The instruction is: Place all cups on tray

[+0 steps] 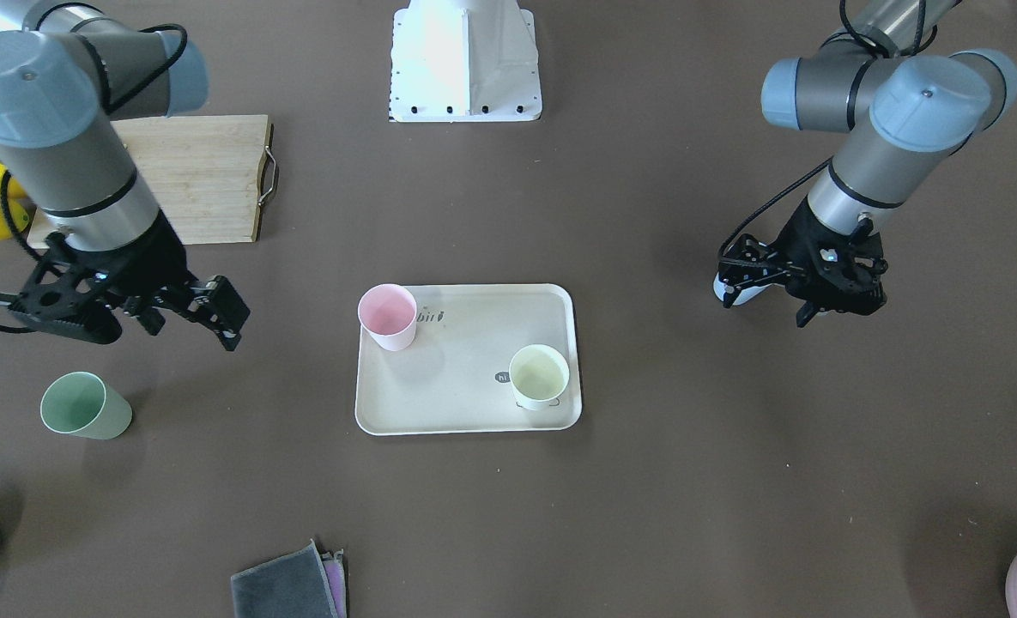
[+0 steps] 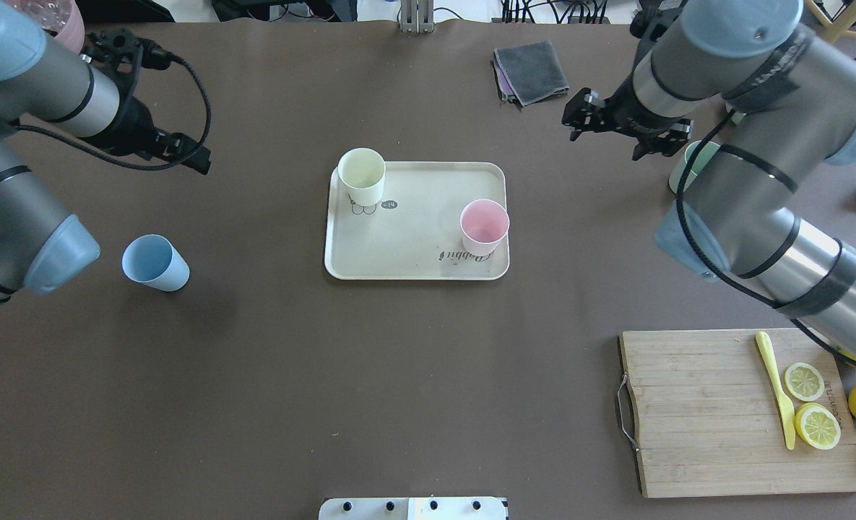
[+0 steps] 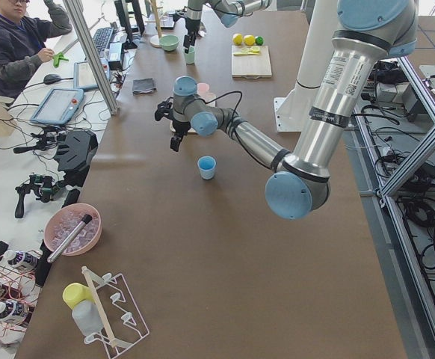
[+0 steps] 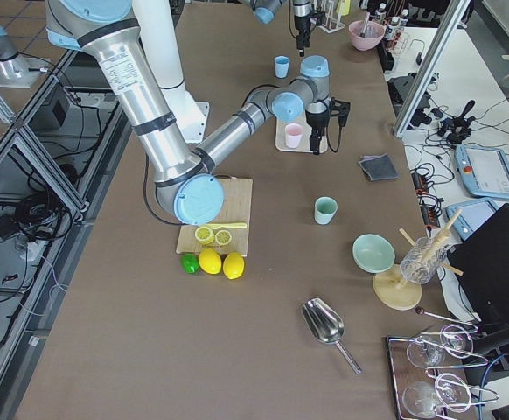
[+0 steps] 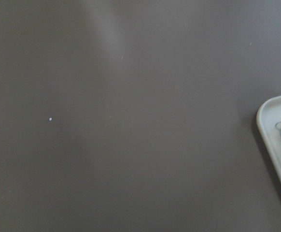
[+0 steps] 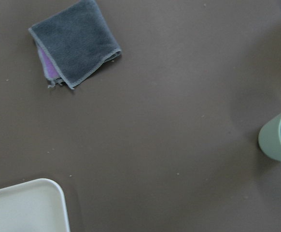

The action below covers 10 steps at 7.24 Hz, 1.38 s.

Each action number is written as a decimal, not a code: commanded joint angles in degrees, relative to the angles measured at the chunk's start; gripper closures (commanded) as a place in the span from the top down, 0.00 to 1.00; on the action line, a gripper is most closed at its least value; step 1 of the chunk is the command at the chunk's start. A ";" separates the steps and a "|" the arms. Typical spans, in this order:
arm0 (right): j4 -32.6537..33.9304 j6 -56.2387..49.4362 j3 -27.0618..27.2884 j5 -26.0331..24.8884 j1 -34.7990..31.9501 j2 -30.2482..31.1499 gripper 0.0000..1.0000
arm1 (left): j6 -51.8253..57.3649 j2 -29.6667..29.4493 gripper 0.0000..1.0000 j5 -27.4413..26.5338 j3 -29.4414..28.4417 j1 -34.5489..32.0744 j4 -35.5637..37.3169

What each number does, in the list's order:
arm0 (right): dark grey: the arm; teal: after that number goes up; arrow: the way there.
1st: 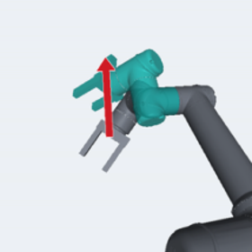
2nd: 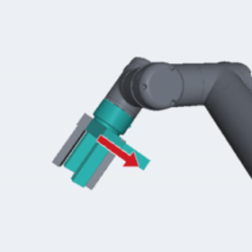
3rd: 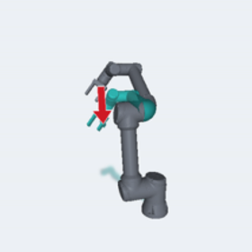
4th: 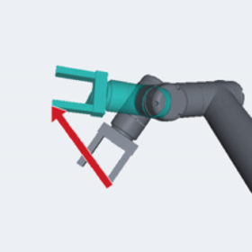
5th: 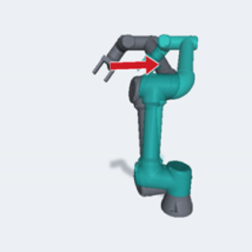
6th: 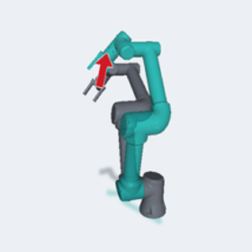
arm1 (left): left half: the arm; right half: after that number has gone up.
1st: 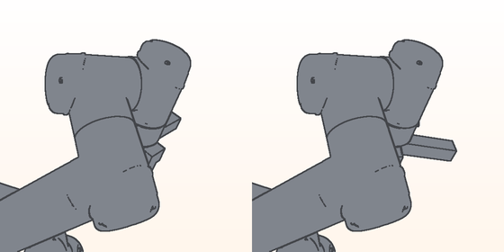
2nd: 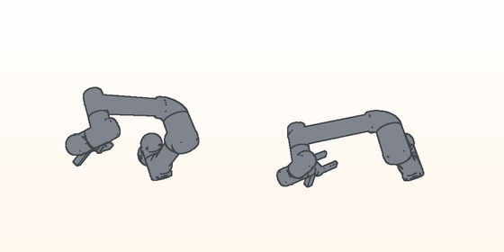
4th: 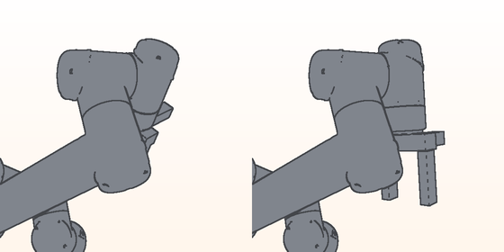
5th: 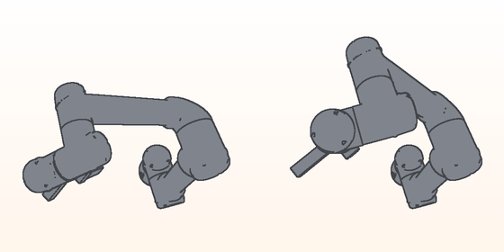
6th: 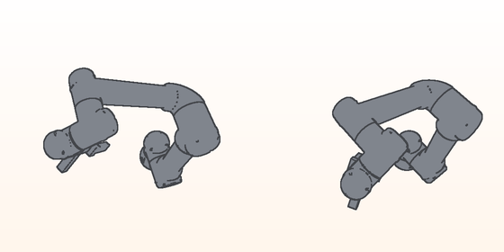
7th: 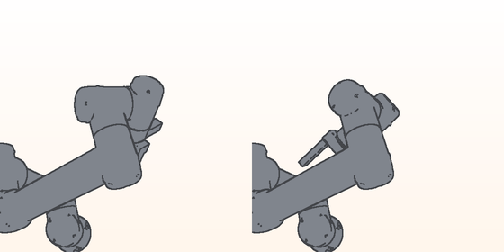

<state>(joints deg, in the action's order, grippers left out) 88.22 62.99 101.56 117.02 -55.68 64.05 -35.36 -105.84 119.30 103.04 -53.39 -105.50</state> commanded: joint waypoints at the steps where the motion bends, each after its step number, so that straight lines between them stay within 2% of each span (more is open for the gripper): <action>1: -0.68 -18.35 -0.22 5.04 -8.79 8.06 1.00 | 2.93 10.62 1.00 -0.21 5.33 0.04 -2.75; 2: -0.68 -24.00 -0.49 5.06 -10.65 10.45 1.00 | 2.15 13.87 1.00 -0.04 3.77 0.22 -8.26; 3: -0.60 -25.88 -0.75 5.14 -11.63 11.35 1.00 | 1.88 13.64 0.98 0.05 2.01 0.56 -10.49; 5: -0.68 -27.74 -1.63 8.11 -13.30 11.36 1.00 | 0.48 10.32 0.98 0.14 -1.33 0.74 -10.60; 7: -0.68 -28.63 -2.33 8.13 -13.66 11.27 1.00 | -3.66 9.16 0.98 -0.21 -1.43 3.19 -10.69; 8: -0.68 -28.63 -3.03 8.13 -13.66 11.09 1.00 | -3.49 9.42 0.94 -0.56 -1.96 4.86 -10.78; 10: -1.90 -28.72 -3.47 8.04 -13.66 11.70 1.00 | -3.22 9.68 0.41 -0.65 -2.67 6.27 -10.69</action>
<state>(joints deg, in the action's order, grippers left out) 87.21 34.33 98.54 125.13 -69.32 75.43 -38.63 -96.32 118.78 100.64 -48.20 -116.24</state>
